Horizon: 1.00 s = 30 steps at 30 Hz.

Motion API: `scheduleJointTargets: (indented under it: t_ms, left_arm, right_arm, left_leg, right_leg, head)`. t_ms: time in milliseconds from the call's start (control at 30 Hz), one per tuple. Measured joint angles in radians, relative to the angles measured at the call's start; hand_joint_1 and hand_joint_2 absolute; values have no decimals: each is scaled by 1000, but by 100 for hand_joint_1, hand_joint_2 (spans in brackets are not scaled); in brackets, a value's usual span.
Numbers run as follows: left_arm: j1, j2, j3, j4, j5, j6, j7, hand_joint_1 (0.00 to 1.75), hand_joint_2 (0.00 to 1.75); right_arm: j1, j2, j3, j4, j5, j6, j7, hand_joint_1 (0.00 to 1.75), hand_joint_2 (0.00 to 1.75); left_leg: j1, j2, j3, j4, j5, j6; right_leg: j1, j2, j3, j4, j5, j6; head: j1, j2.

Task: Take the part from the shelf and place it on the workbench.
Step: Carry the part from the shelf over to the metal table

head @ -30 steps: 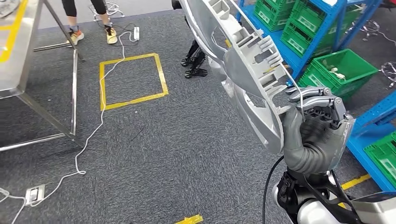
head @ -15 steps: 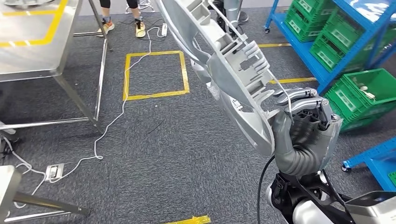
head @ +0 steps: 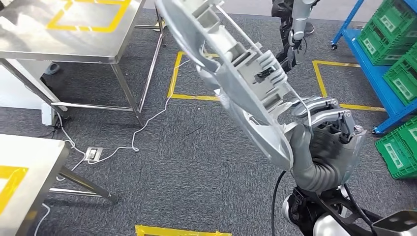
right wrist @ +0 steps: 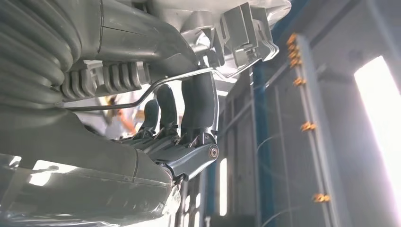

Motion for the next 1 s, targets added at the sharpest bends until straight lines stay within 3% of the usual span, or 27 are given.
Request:
scheduleJointTargets:
  t_ms: [33,100,167,200,267,300,333,400,467,533,600,667,700,733,767,833,867,900,967,1000]
  left_arm:
    - [2,1,14,0,36,2,-25,0,175]
    - [0,2,40,0,80,4,-55,0,175]
    - [-1,0,60,0,93,5,-48,0,175]
    - [1,0,68,0,97,5,-37,0,175]
    - [5,-1,80,0,95,5,-12,0,175]
    - [6,-2,84,0,92,4,-3,0,175]
    - [6,-3,86,0,88,4,3,0,175]
    - [6,-6,92,1,83,4,11,0,175]
    - [6,-6,97,1,78,5,15,0,175]
    - [4,-5,102,2,75,7,15,0,175]
    - [0,-5,104,3,72,8,12,0,175]
    - [-1,-6,105,3,66,7,11,0,175]
    - [-1,-7,105,4,62,6,11,0,175]
    - [0,-8,105,4,58,6,12,0,175]
    - [1,-8,104,4,53,5,13,0,175]
    - [1,-12,104,4,46,4,14,0,175]
    - [1,-15,104,4,43,3,14,0,175]
    - [2,-18,104,4,41,3,14,0,175]
    - [5,-21,104,5,38,2,14,0,175]
    - [6,-22,103,4,37,2,14,0,175]
  right_arm:
    - [-5,4,2,2,9,0,-4,175,175]
    - [-10,9,3,1,47,-15,-4,175,175]
    - [-8,10,2,-10,77,-39,11,175,175]
    - [-5,10,1,-18,84,-50,21,175,175]
    - [4,9,-4,-36,91,-67,39,175,175]
    - [7,8,-6,-45,92,-72,45,175,175]
    - [10,7,-10,-54,93,-74,49,175,175]
    - [12,6,-16,-70,98,-72,53,175,175]
    - [14,6,-19,-82,109,-67,55,175,175]
    - [17,5,-20,-90,117,-63,59,175,175]
    - [21,3,-22,-97,122,-60,61,175,175]
    - [23,1,-22,-102,126,-56,67,175,175]
    - [23,0,-22,-103,127,-53,72,175,175]
    - [23,-1,-22,-104,127,-50,78,175,175]
    - [22,-2,-22,-105,127,-47,83,175,175]
    - [19,-5,-22,-106,126,-41,89,175,175]
    - [17,-6,-22,-107,125,-38,91,175,175]
    - [14,-7,-22,-108,124,-36,93,175,175]
    - [9,-8,-22,-109,122,-33,97,175,175]
    - [6,-8,-21,-109,120,-32,98,175,175]
  left_leg:
    - [-2,32,-11,21,-17,-5]
    - [0,93,-56,116,-76,-16]
    - [12,98,-107,224,-121,-29]
    - [18,98,-114,242,-120,-36]
    - [28,113,-70,171,-72,-48]
    - [30,139,-35,108,-47,-54]
    - [28,165,-5,54,-29,-54]
    - [19,195,18,7,-25,-36]
    - [14,173,16,7,-26,-11]
    - [14,145,18,4,-25,3]
    - [12,114,20,4,-23,14]
    - [7,81,20,4,-21,21]
    - [3,64,21,4,-20,23]
    - [0,47,22,4,-19,25]
    - [-3,31,23,4,-18,26]
    - [-5,3,23,3,-15,27]
    - [-3,-8,22,3,-13,26]
    - [-1,-18,19,2,-11,23]
    - [2,-36,15,-3,-4,12]
    - [0,-23,13,-3,-5,9]
  right_leg:
    - [-1,-13,4,-10,6,0]
    - [-2,-41,9,-21,11,-2]
    - [-3,-72,9,-21,9,0]
    - [-5,-87,10,-20,8,2]
    - [-9,-112,10,-15,1,12]
    - [-11,-122,11,-10,-3,19]
    - [-11,-131,10,-3,-10,28]
    - [-9,-145,11,6,-18,41]
    - [-11,-159,16,5,-23,50]
    - [-18,-134,13,28,-48,57]
    - [-21,-82,-29,130,-108,58]
    - [-17,-60,-94,263,-159,53]
    - [-14,-56,-114,296,-160,48]
    - [-10,-53,-117,290,-140,41]
    - [-6,-47,-103,247,-103,32]
    - [2,-10,-51,114,-29,13]
    - [5,8,-30,63,-8,6]
    - [8,20,-18,35,-2,0]
    - [9,11,-9,15,0,-3]
    - [7,0,-3,1,6,-3]
  head:
    - [-5,0]
    - [-15,0]
    - [-22,0]
    - [-24,0]
    - [-28,0]
    - [-30,0]
    - [-33,0]
    - [-32,0]
    - [-27,0]
    - [-22,0]
    - [-13,0]
    - [-1,0]
    - [3,0]
    - [5,0]
    - [6,0]
    - [5,0]
    - [4,0]
    - [5,0]
    - [7,0]
    - [8,0]
